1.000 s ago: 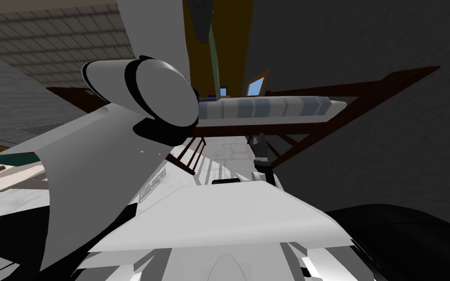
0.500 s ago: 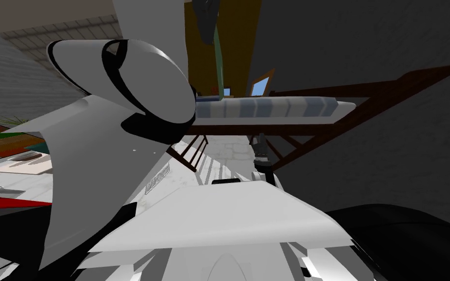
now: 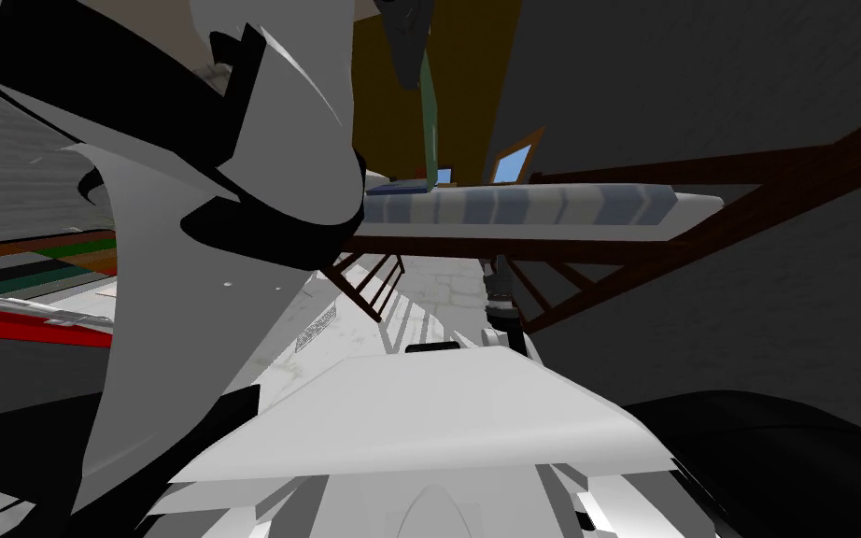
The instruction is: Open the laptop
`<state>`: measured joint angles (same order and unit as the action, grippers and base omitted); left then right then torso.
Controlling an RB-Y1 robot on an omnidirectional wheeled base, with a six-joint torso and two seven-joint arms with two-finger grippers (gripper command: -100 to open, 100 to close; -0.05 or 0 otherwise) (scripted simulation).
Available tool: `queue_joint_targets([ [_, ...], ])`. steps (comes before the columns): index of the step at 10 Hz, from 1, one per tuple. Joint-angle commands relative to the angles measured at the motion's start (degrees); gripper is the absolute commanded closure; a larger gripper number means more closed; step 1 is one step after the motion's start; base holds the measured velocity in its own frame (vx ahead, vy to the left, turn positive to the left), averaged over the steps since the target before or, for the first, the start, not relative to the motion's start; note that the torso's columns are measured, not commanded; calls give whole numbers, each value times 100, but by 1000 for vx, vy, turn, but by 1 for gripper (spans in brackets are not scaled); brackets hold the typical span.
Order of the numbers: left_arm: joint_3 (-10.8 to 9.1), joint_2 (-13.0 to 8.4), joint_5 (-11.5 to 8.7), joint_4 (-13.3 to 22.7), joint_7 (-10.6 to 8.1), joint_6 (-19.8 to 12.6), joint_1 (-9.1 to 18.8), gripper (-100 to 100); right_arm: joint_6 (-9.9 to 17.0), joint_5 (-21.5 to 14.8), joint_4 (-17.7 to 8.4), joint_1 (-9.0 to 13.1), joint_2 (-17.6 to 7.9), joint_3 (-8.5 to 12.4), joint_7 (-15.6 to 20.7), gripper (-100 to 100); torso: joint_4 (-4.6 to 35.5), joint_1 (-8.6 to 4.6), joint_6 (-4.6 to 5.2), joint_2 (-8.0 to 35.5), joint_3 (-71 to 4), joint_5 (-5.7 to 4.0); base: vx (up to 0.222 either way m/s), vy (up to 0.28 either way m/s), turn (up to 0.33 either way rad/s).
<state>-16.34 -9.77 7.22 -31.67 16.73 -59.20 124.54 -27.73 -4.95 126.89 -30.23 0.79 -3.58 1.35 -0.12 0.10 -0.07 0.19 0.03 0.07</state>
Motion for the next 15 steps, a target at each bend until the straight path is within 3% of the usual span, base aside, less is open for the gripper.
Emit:
queue_joint_targets([
  [1,19,-49,-80,196,-2,108,59,100,0,0,0,0,0,0,0,0,-3,2,6,-7,-5,-3,-14,-6,0],
  [2,-121,-156,-183,213,-194,190,-53,100,0,0,0,0,-1,0,0,0,5,-3,7,-21,-7,-5,6,1,8],
  [4,-264,-258,-279,203,-389,247,-169,100,0,0,0,0,0,0,0,0,-3,14,-6,-39,-21,8,20,-2,13],
  [6,-264,-258,-279,203,-389,247,-169,100,0,0,0,-1,-1,0,0,0,-12,24,-4,-45,-28,10,5,-1,8],
  [7,-406,-360,-375,193,-585,303,-284,100,0,0,0,0,-1,0,0,0,-8,16,-1,-39,-24,5,9,5,7],
  [11,-406,-360,-375,193,-585,303,-284,100,0,0,0,-1,-1,1,0,0,-13,-11,9,-27,-20,-8,8,3,12],
  [12,-548,-463,-471,184,-780,360,-400,100,0,0,0,-1,-1,1,0,0,-14,-29,16,-23,-18,-17,8,7,13],
  [14,-619,-514,-519,179,-878,388,-458,100,0,0,0,-1,-1,1,0,0,-10,-35,16,-33,-21,-18,7,2,15],
  [15,-575,-503,-476,158,-835,409,-401,100,0,0,0,-1,-1,0,0,0,-9,-38,18,-30,-20,-19,4,5,19],
])
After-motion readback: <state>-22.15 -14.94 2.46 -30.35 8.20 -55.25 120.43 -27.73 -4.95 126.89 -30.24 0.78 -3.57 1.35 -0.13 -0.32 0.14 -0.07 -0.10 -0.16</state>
